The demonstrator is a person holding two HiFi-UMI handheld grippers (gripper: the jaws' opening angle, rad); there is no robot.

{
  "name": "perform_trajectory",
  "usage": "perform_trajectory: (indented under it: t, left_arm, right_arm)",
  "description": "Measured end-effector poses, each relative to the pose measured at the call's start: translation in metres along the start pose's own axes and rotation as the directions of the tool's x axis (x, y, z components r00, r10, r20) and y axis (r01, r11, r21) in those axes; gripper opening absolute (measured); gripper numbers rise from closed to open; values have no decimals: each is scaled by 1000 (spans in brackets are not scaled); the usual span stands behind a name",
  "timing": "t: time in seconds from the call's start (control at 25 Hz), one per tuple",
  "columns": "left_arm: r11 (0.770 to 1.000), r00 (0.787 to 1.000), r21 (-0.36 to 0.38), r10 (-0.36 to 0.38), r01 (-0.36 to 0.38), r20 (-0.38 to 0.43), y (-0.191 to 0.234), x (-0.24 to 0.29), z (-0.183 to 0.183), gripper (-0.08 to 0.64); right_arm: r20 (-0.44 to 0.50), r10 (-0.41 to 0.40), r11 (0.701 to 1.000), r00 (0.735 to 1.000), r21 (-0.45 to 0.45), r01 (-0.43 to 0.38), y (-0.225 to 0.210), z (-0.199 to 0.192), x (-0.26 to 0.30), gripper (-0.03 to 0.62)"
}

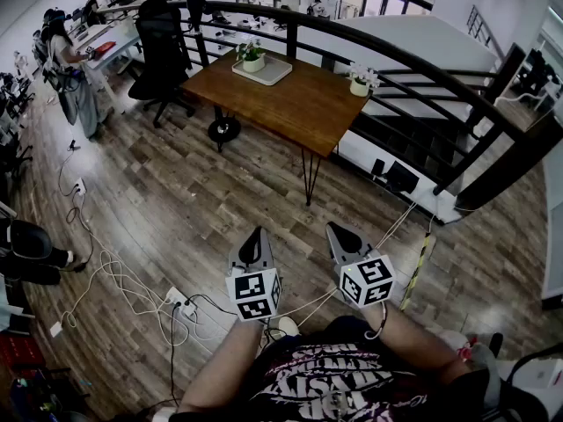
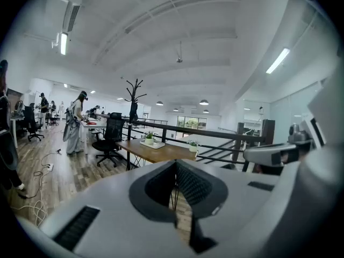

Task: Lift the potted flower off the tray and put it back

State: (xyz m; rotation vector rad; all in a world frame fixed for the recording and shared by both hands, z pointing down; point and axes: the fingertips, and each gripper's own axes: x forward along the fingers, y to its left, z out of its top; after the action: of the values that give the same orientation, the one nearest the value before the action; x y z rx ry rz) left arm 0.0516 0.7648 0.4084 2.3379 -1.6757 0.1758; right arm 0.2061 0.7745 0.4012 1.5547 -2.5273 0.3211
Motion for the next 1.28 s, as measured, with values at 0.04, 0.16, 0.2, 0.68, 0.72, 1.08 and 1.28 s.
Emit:
perform_trajectory:
  t: [0.04,0.16,0.2,0.68,0.72,1.08,1.28]
  left_arm:
    - [1000,1000,2,-5,5,6,-2,1,2,8]
    - [1000,1000,5,-20,20,14,-5,5,3,9]
    - [1000,1000,2,-25,25,11,-4,7,1,8]
    - [999,999,2,-44,44,8,-3,36,7,8]
    - [999,999,4,-40,40,6,-2,39,8,9]
    - [1000,999,-9,-7,6,-43,16,83,-2,8]
    - [1000,997,-10,9,-10,-79,22,124,-6,8]
  right_arm:
    - [4,0,1000,1000,-2,0,-1,2,1,-2]
    - [12,-5,1000,1000,-8,5,-3,5,2,-2]
    - [12,-8,1000,1000,-9,8,-3,5,3,-2]
    - [30,-43,999,999,9,42,-27,14,8,-2]
    - [31,-39,999,999,12,39,-29,15,12,-2]
    - [48,9,998,999,60,-12,-48,18,61,-2]
    - [22,53,997,998,60,-54,-69,16,101,-2]
